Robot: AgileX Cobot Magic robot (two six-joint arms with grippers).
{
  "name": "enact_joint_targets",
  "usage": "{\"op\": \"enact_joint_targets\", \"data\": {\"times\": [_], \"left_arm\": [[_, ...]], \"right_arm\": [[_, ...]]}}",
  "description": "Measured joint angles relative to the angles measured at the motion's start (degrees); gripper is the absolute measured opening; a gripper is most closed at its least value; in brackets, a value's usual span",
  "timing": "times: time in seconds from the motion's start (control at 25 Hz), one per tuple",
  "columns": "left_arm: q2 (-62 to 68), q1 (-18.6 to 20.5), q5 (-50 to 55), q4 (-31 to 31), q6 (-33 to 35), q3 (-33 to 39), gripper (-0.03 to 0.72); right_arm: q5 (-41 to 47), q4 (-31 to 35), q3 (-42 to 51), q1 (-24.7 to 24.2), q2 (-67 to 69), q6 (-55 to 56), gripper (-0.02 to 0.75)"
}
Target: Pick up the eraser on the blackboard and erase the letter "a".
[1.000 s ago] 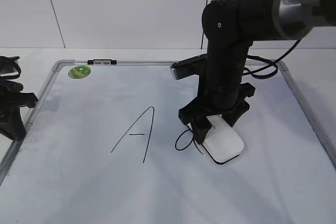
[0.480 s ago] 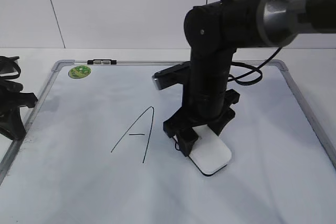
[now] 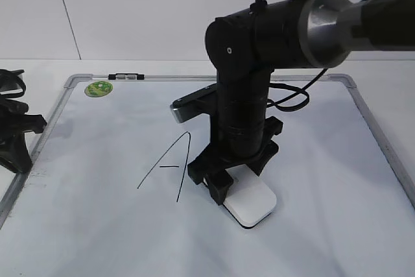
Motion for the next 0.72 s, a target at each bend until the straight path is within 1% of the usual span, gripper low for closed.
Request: {"op": "enact_joint_targets", "data": {"times": [0.16,0.44,0.6,0.72], "left_arm": [[0.0,0.0,0.0,-0.11,0.0,0.0,0.029],[0.0,0.0,0.0,-0.21,0.0,0.0,0.032],[0.0,0.0,-0.1,-0.21,0.0,0.0,0.032],[0.0,0.0,-0.1,-0.21,0.0,0.0,0.033]], "right_arm": [[0.13,-0.64,0.0,0.04,0.0,0.76,0.567],[0.67,0.04,-0.53,-1.73,0.27,1.43,0.567],[2.24,0.21,-2.62,-3.29,1.37,1.85,0.567],[2.87,-0.85,-4.46,-4.45,2.2,2.05,0.567]]}}
